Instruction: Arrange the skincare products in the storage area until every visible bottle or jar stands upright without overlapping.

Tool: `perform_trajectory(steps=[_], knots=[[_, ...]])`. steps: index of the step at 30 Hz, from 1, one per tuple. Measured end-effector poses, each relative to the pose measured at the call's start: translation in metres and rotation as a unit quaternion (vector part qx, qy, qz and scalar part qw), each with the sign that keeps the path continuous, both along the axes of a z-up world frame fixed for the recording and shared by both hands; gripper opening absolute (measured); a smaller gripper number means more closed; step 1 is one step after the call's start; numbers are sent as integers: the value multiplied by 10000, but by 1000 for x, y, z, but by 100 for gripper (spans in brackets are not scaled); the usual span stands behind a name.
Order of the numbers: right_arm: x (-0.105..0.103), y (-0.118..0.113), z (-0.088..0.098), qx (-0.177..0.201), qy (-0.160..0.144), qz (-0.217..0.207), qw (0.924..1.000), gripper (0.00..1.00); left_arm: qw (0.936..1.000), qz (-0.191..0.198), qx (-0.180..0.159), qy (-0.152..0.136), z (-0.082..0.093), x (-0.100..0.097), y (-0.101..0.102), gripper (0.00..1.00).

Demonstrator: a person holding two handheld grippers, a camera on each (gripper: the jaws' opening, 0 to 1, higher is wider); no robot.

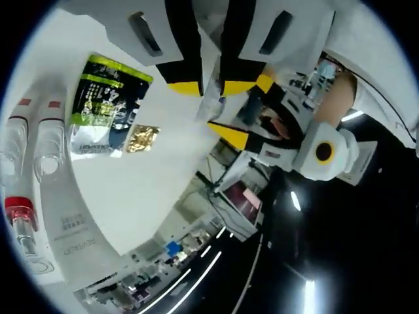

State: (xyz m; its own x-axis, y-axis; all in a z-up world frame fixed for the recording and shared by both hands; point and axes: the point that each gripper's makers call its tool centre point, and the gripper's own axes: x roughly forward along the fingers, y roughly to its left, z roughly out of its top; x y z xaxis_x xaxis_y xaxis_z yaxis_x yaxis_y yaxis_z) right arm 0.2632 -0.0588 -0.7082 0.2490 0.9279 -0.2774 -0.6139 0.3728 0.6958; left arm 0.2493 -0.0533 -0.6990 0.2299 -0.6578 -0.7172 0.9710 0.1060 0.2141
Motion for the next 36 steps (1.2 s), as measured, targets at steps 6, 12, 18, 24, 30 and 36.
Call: perform_trajectory(steps=[6,12,18,24,30,36], knots=[[1,2,4,170,121,-120,9997,1,10000,39,-2,45,0,3,1,39],[2,-5,3,348,320,-330,9983,1,9980,417,-404,231,6,12,0,32],[10,-12,8,601,437,-631,9952,1,9894,897,-990,575,7,18,5,40],[14,-14,10,756,544,-788,9925,1,9698,1577,-1594,965,6,20,14,39],[15,-7,8,937,704,-885,9892,1,9352,2306,-2249,1471,5,16,17,30],[17,1,9,1164,852,-986,9846,1,8838,3021,-2979,1974,-6,20,34,23]])
